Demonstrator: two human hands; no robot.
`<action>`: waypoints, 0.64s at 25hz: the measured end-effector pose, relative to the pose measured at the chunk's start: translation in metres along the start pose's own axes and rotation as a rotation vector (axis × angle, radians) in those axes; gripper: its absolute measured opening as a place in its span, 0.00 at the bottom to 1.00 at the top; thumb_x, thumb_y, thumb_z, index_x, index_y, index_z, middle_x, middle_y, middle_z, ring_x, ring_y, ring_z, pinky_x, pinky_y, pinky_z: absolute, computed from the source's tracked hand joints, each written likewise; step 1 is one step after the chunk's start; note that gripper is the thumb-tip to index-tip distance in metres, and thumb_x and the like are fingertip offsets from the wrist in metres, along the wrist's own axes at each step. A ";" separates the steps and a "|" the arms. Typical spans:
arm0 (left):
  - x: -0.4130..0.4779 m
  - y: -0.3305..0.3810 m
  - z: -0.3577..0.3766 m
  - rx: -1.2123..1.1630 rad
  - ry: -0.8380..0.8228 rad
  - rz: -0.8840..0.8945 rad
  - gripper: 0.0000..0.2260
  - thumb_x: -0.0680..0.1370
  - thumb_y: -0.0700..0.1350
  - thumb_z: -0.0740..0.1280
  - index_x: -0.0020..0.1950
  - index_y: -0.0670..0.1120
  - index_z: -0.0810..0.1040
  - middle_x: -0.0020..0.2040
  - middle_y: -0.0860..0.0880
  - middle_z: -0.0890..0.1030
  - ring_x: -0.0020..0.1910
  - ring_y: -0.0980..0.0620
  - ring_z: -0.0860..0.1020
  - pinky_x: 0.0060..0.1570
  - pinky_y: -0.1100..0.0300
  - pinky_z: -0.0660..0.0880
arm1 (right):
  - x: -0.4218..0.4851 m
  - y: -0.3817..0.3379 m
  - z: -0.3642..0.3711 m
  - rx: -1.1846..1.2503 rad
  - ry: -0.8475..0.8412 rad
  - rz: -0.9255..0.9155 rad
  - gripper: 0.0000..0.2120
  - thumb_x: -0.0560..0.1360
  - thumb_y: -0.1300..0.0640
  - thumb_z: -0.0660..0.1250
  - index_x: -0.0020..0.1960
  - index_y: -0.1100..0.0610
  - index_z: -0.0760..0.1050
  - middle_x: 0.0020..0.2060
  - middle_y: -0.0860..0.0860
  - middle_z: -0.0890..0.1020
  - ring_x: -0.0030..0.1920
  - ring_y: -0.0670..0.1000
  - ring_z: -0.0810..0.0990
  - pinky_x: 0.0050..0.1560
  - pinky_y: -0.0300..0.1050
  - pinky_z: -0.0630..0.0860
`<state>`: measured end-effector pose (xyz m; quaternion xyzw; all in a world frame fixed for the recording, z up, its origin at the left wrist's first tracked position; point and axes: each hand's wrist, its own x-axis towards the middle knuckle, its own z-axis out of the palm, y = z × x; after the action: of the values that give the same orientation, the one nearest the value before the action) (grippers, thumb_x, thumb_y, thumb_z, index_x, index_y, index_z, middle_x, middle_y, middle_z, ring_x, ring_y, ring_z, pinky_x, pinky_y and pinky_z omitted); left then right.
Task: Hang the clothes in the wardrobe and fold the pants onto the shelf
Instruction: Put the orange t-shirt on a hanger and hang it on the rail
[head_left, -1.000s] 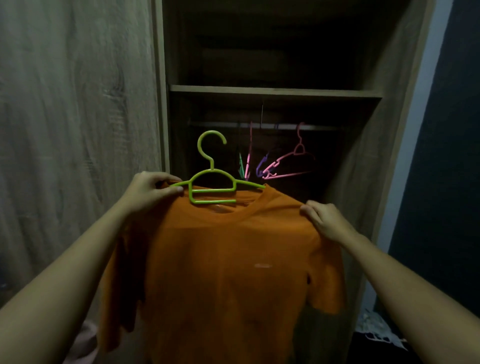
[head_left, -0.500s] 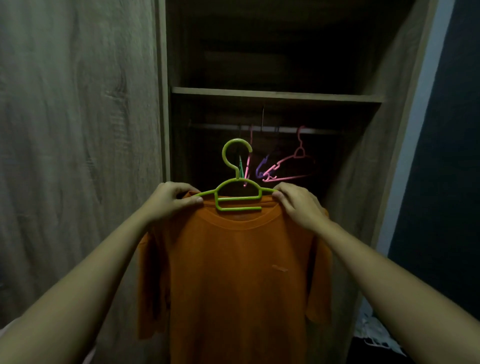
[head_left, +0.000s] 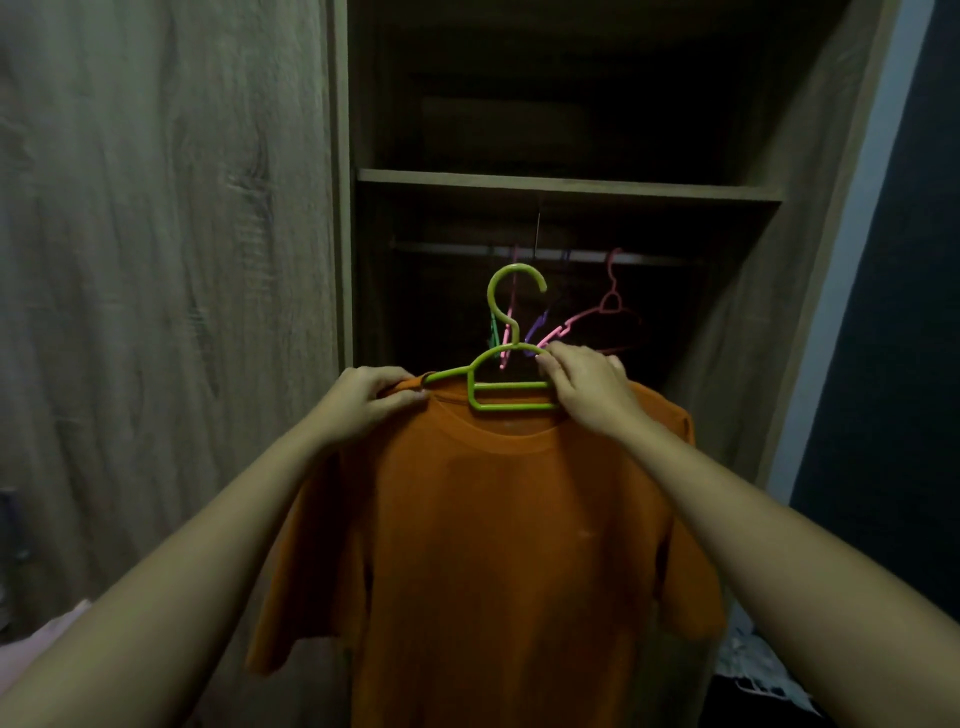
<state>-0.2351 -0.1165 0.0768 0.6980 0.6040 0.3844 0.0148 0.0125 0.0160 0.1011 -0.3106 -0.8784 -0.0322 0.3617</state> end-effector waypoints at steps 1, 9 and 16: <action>-0.003 -0.005 -0.001 0.013 -0.002 -0.003 0.05 0.79 0.48 0.62 0.49 0.52 0.77 0.45 0.53 0.79 0.44 0.57 0.78 0.43 0.66 0.73 | 0.001 0.001 0.001 0.008 0.009 0.028 0.13 0.81 0.49 0.51 0.46 0.52 0.72 0.42 0.47 0.77 0.49 0.51 0.75 0.52 0.50 0.64; -0.033 -0.035 0.006 0.008 0.243 -0.048 0.09 0.81 0.50 0.57 0.43 0.57 0.74 0.37 0.53 0.77 0.38 0.62 0.77 0.36 0.67 0.71 | 0.004 0.002 -0.010 0.032 0.192 0.107 0.12 0.80 0.50 0.56 0.56 0.51 0.76 0.50 0.49 0.82 0.53 0.52 0.78 0.50 0.47 0.69; -0.036 0.001 -0.015 -0.037 -0.032 -0.077 0.14 0.76 0.59 0.63 0.44 0.49 0.80 0.40 0.50 0.81 0.38 0.55 0.79 0.38 0.63 0.76 | 0.009 0.005 -0.004 0.246 0.018 0.052 0.10 0.79 0.52 0.58 0.51 0.51 0.78 0.44 0.51 0.82 0.47 0.53 0.79 0.49 0.53 0.75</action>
<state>-0.2411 -0.1543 0.0691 0.6798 0.6228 0.3836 0.0521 0.0125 0.0234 0.1096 -0.2862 -0.8641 0.0824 0.4057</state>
